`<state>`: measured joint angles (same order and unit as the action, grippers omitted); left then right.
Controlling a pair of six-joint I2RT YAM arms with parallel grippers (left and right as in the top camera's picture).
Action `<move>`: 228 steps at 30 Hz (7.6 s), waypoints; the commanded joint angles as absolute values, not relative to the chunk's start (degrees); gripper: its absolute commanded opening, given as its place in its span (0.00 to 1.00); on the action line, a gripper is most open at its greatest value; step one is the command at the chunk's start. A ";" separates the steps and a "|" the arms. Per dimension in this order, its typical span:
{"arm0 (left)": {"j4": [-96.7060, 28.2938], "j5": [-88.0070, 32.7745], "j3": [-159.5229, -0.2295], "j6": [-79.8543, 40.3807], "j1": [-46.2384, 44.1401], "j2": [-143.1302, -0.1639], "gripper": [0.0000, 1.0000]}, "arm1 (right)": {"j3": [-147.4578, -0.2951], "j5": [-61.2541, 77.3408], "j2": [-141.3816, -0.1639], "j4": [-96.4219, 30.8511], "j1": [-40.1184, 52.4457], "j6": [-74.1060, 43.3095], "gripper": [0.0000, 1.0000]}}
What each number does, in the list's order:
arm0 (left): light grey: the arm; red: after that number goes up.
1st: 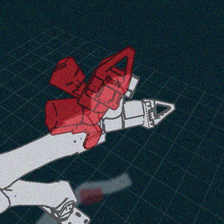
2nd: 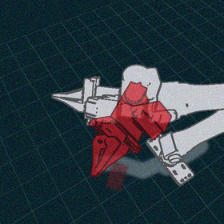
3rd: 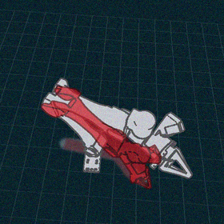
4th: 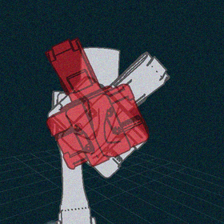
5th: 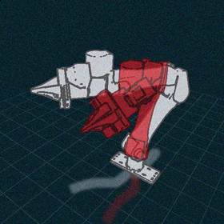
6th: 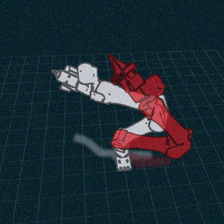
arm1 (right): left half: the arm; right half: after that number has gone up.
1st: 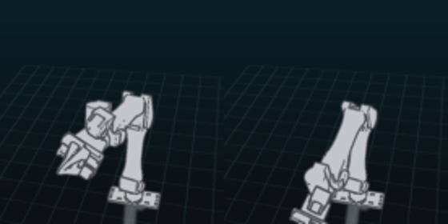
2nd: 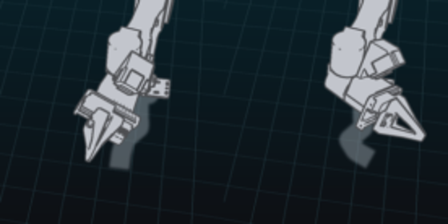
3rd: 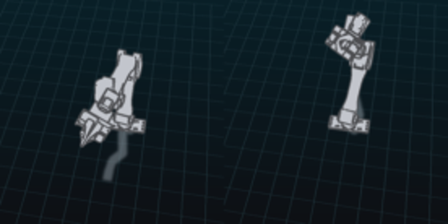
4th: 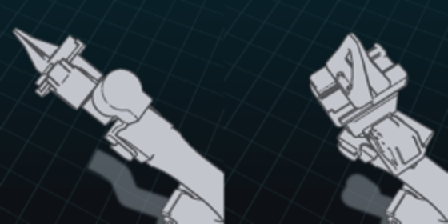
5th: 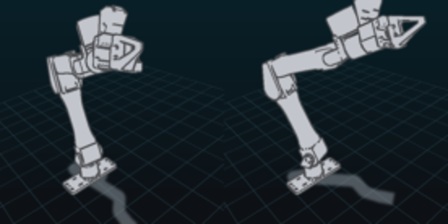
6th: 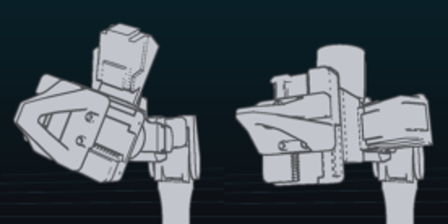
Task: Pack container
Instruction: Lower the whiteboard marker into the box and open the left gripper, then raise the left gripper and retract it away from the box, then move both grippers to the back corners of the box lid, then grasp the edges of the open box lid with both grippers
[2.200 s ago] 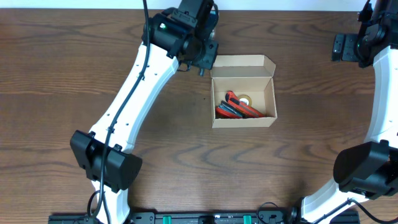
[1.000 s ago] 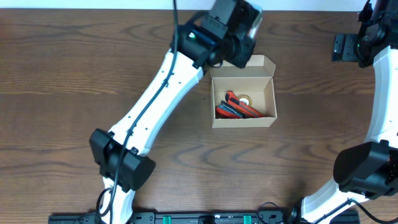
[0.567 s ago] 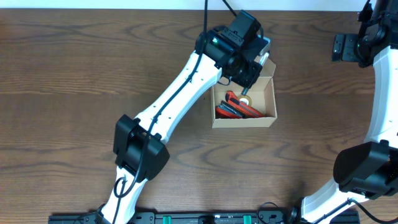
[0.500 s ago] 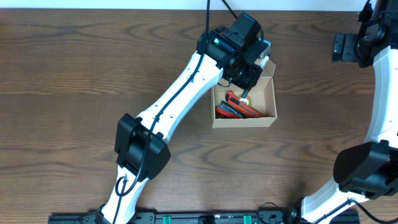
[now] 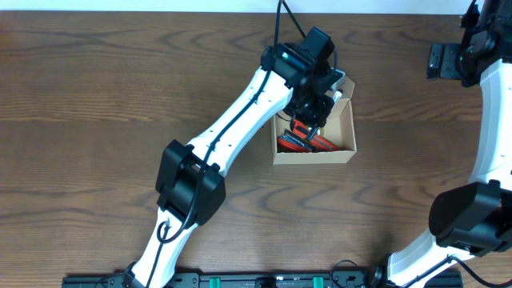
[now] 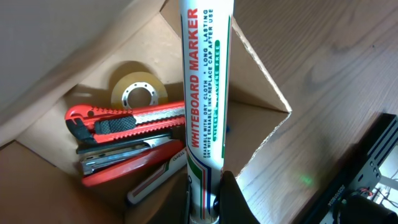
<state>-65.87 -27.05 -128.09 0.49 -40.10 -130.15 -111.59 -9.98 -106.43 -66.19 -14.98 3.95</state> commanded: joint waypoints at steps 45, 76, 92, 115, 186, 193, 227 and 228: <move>-68.58 -22.06 -129.49 4.78 -38.61 -138.45 0.19 | -112.49 -10.02 -105.51 -66.24 -15.25 3.25 0.99; -74.65 -15.51 -150.78 4.49 -36.99 -137.97 0.38 | -112.49 -10.02 -105.51 -66.24 -15.25 3.25 0.99; -86.59 -1.13 -173.53 -1.54 -25.21 -137.97 0.50 | -112.49 -10.02 -105.51 -66.24 -15.25 3.25 0.99; -88.27 -5.15 -157.75 -12.05 -13.10 -137.99 0.06 | -109.78 10.83 -107.22 -60.82 -15.25 1.48 0.19; -59.00 -32.95 -131.22 -9.32 -17.10 -144.35 0.06 | -87.90 38.57 -117.36 -33.39 -15.40 -13.13 0.01; -58.43 -40.01 -131.22 -10.39 -16.29 -147.96 0.06 | -87.90 45.52 -123.83 -30.94 -15.33 -15.99 0.01; -58.22 -43.55 -131.22 -11.40 -16.91 -148.88 0.06 | -87.90 45.91 -125.71 -31.14 -12.67 -25.19 0.01; -58.22 -43.55 -131.22 -11.70 -16.91 -148.88 0.06 | -87.90 45.25 -125.71 -31.40 -12.67 -25.50 0.01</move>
